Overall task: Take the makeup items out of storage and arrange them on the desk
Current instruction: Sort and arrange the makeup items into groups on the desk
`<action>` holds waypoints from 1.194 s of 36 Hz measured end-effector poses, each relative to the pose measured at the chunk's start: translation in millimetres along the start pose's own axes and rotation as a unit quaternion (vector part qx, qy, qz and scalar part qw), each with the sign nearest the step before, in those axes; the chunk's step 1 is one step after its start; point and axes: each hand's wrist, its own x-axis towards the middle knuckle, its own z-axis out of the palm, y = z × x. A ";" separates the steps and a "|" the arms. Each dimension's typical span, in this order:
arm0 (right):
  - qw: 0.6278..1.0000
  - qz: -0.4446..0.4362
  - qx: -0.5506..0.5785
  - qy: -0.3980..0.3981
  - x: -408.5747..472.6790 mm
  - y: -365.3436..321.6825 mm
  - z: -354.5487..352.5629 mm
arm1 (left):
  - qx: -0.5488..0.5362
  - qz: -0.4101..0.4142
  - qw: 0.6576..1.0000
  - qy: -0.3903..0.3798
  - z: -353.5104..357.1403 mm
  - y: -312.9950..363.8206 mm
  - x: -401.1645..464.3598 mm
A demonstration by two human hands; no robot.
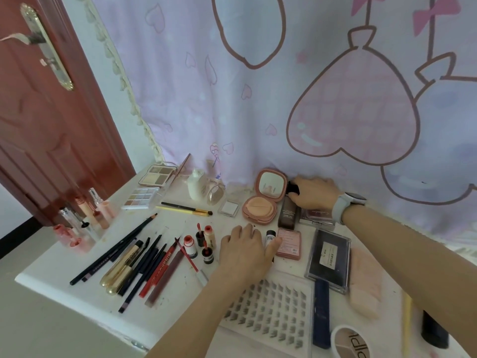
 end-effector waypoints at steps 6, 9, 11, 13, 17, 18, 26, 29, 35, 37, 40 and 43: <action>0.999 0.020 0.029 -0.012 2.6 -1.9 -3.3 | 0.004 0.007 1.000 0.000 1.3 0.1 -2.1; 0.999 0.028 0.030 0.003 4.6 0.5 -4.0 | -0.008 0.005 1.000 -0.003 0.8 -1.5 0.1; 0.999 0.037 0.025 0.012 5.5 1.5 -3.3 | -0.013 0.003 1.000 -0.005 0.1 -2.5 1.6; 0.998 0.050 0.030 0.020 6.3 1.4 -1.6 | -0.014 0.002 1.000 -0.007 -0.2 -2.8 2.7; 0.996 0.077 0.026 0.040 6.7 -3.7 2.4 | -0.013 0.002 1.000 -0.003 0.9 -3.5 2.0; 0.995 0.082 0.030 0.045 6.7 -5.0 2.9 | -0.011 0.004 1.000 -0.002 1.3 -3.9 1.5; 0.972 0.115 0.199 0.056 4.6 -10.8 -3.0 | -0.007 0.015 1.000 -0.011 2.9 -8.4 0.7; 0.951 0.115 0.275 0.077 0.9 -8.7 -7.5 | -0.011 0.015 1.000 -0.017 3.9 -9.9 1.4; 0.919 0.078 0.360 0.137 -15.5 -2.3 -20.6 | -0.029 0.019 0.999 -0.009 6.7 -12.7 3.5; 0.913 0.060 0.374 0.152 -22.3 -1.6 -27.3 | -0.048 0.010 0.999 -0.002 7.3 -12.5 4.9; 0.906 0.044 0.397 0.142 -34.9 -1.1 -33.5 | -0.079 -0.008 0.997 0.006 4.7 -9.6 6.1; 0.902 0.011 0.402 0.159 -50.6 -0.8 -37.0 | -0.128 -0.015 0.991 0.046 -0.8 -5.4 7.4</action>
